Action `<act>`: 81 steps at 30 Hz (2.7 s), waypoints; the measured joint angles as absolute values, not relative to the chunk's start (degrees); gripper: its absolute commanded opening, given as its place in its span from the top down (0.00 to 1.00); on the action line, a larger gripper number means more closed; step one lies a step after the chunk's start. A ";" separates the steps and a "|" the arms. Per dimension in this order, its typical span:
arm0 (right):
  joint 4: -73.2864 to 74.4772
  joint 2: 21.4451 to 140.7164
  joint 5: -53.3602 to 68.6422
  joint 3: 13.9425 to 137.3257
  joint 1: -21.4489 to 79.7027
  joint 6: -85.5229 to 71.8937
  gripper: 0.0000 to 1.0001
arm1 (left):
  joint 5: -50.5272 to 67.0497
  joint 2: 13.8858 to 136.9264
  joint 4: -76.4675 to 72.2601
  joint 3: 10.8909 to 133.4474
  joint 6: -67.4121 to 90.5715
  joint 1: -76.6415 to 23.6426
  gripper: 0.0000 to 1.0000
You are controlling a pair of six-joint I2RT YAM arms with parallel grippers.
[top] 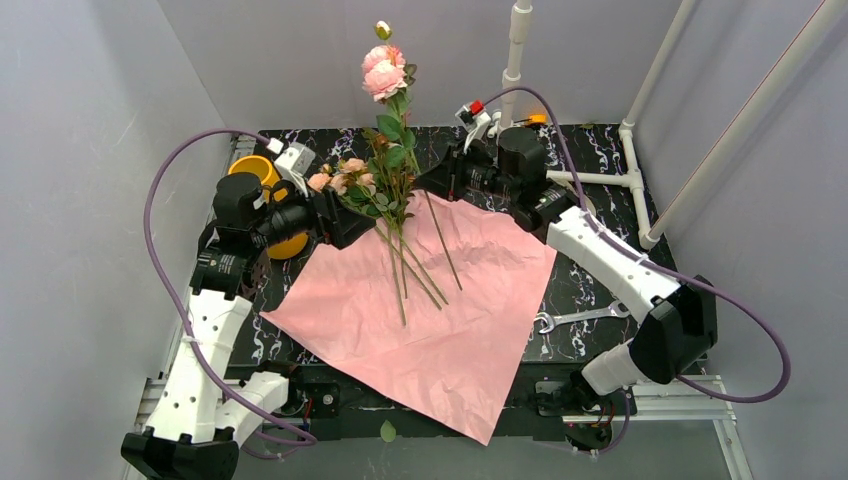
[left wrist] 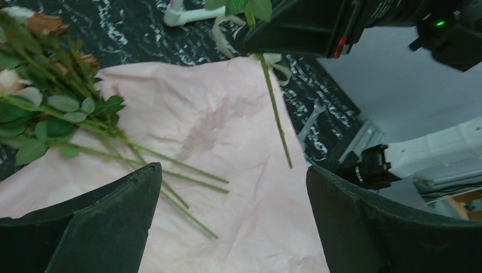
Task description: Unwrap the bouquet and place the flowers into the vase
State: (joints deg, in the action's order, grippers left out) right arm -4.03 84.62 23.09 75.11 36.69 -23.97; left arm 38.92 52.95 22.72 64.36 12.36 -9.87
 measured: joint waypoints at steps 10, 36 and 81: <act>-11.05 82.87 38.59 72.03 39.97 -30.15 0.99 | 47.00 54.81 1.93 61.65 32.01 -9.87 0.14; -7.62 83.33 41.93 71.31 44.66 -26.11 0.01 | 39.99 57.54 15.25 75.55 24.27 -9.06 1.00; 9.58 76.23 25.67 70.32 40.84 -5.30 0.02 | 5.43 81.38 33.87 112.60 -5.69 10.07 1.00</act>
State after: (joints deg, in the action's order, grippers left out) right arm 9.58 76.23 25.67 70.32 40.84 -5.30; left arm 5.43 81.38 33.87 112.60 -5.69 10.07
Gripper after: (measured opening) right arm 0.983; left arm 0.077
